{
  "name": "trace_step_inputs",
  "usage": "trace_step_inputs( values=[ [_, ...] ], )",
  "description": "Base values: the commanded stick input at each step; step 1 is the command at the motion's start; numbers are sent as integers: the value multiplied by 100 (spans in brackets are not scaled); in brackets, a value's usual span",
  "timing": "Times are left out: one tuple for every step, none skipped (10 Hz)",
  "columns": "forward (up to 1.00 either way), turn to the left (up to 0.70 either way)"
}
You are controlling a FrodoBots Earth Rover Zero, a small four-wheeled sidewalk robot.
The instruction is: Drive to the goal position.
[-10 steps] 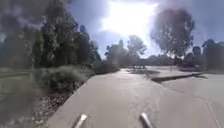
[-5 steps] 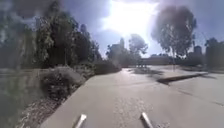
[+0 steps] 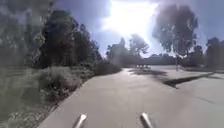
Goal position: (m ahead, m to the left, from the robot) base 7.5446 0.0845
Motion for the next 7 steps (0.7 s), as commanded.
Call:
trace_step_inputs(
  values=[
    [85, 0],
    [85, 0],
    [85, -1],
    [85, -3],
    [85, -6],
    [85, -34],
    [85, -34]
  ],
)
